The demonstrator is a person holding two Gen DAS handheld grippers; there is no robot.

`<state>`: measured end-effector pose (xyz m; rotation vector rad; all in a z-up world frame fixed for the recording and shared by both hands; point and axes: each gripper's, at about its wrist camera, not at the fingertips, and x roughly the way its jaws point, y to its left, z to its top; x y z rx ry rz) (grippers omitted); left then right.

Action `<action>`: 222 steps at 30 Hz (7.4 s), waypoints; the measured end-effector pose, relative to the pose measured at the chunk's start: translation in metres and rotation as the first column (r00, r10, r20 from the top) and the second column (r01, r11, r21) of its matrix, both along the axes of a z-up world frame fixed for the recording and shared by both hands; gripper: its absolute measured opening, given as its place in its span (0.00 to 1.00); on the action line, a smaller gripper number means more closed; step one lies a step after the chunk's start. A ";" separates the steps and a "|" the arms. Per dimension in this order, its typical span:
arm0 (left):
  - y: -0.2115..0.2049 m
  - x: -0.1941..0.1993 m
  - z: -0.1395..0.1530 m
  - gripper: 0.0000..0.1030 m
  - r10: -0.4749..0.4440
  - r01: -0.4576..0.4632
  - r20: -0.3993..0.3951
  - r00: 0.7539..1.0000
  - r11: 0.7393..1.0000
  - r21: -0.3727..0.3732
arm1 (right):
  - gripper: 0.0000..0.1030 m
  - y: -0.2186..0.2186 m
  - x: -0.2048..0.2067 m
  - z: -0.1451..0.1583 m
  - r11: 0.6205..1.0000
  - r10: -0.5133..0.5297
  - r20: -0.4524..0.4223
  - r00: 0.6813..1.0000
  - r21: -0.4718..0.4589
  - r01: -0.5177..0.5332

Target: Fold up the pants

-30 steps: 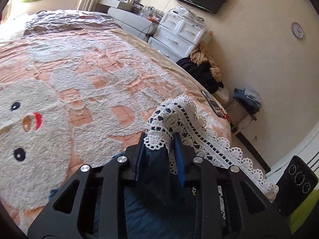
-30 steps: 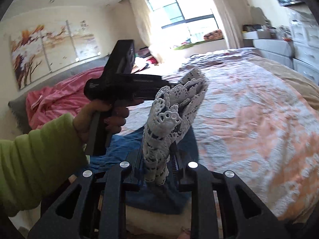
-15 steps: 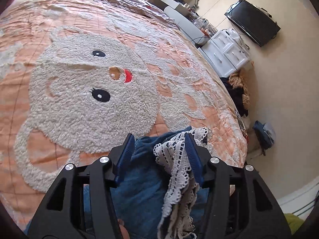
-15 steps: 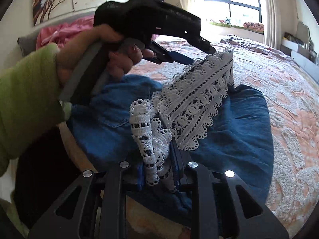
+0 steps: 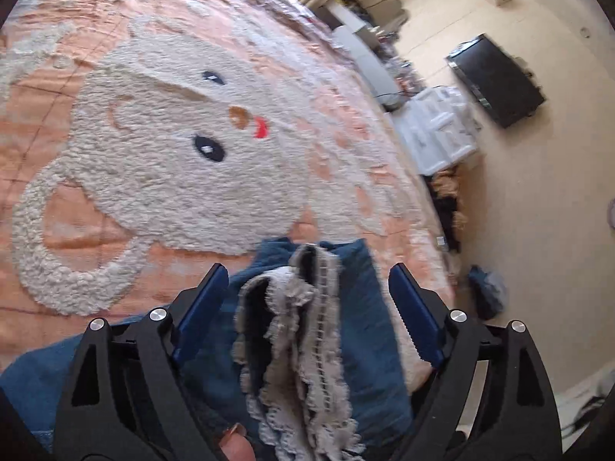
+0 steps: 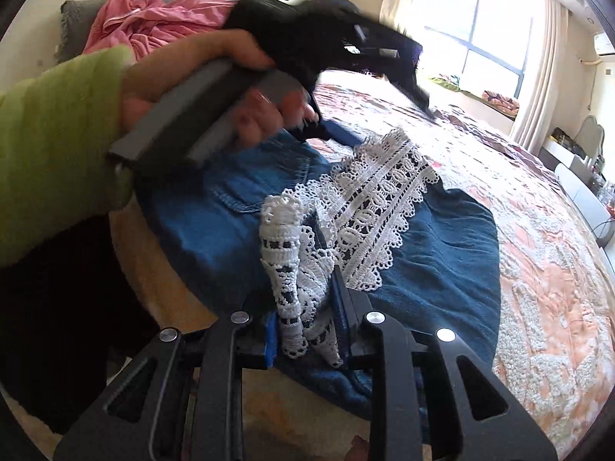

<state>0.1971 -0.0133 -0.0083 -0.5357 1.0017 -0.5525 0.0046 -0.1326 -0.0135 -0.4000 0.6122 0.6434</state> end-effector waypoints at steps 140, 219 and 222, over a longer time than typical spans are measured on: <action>0.121 -0.194 -0.008 0.90 0.406 -0.410 0.069 0.911 0.879 0.243 | 0.48 0.189 0.161 0.010 0.942 0.316 -0.629 0.711 0.121 -0.312; -0.109 -0.174 0.043 0.61 0.033 -0.113 0.260 0.965 0.948 0.298 | 0.82 -0.137 0.170 0.042 0.865 0.104 -0.575 0.812 0.455 0.212; -0.110 -0.176 0.043 0.62 0.026 -0.103 0.261 0.965 0.951 0.290 | 0.86 -0.118 0.174 0.037 0.907 0.089 -0.633 0.769 0.371 0.201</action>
